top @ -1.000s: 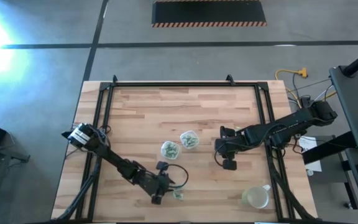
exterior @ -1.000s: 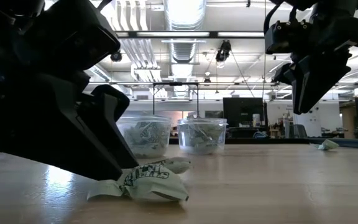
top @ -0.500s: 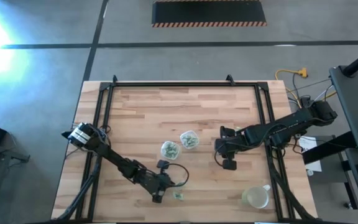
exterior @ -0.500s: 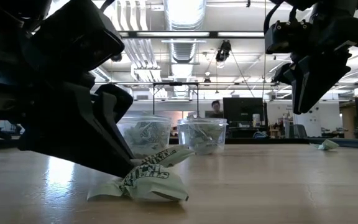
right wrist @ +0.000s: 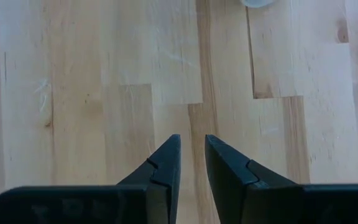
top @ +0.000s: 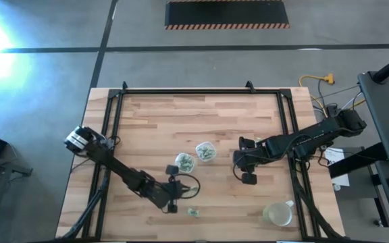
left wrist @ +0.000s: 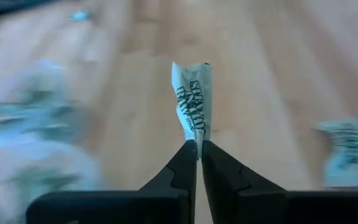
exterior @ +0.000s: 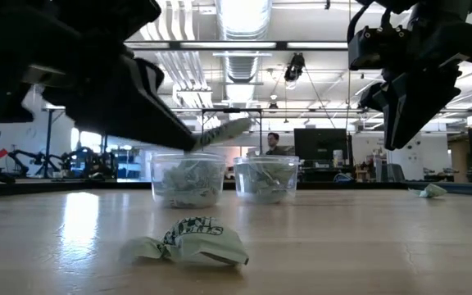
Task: Pick and place items into bin
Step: Put the stevia packet into the left bin
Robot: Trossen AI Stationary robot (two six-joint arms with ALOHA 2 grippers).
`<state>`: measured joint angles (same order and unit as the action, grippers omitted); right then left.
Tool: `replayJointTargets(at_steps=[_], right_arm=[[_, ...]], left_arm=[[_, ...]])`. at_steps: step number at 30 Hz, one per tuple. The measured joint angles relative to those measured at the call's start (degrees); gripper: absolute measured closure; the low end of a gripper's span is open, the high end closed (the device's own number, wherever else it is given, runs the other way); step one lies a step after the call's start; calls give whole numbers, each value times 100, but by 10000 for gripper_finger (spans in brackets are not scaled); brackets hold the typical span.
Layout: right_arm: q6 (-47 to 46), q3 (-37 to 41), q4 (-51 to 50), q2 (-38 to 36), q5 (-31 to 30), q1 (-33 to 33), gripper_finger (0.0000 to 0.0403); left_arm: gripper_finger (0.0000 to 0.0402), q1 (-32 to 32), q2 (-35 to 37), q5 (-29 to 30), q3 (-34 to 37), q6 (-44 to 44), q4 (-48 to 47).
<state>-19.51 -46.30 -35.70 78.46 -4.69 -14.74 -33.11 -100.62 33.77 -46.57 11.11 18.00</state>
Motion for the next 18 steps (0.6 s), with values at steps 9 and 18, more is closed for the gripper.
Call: replayJointTargets(at_steps=[9, 18], right_arm=[[22, 4, 17, 0, 1, 0, 341], [22, 4, 54, -2, 1, 0, 344]], left_arm=[[394, 16, 944, 1257, 18, 33, -1371], [394, 435, 1473, 1328, 172, 50, -2048]])
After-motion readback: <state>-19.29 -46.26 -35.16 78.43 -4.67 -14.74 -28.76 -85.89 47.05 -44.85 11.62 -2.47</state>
